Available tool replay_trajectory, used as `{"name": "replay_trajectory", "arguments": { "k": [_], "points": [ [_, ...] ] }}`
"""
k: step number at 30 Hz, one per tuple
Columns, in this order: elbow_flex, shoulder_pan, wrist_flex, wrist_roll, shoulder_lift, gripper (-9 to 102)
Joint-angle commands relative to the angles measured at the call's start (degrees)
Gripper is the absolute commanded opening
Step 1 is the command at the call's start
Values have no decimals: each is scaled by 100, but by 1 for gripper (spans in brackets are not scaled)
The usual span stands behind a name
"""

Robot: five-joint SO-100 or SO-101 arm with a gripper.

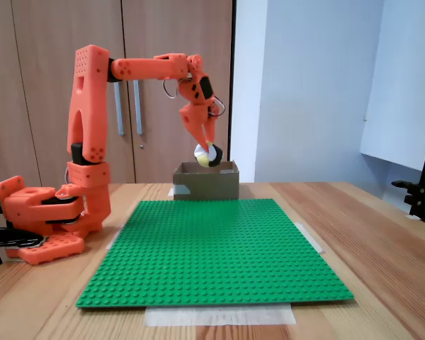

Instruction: Pick the ball and put it in the box.

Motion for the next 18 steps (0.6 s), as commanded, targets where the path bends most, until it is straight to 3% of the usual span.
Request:
{"name": "replay_trajectory", "arguments": {
  "k": [1, 18],
  "points": [
    [44, 53, -149, 79, 97, -1],
    [835, 0, -615, 378, 176, -1]
  ]
}}
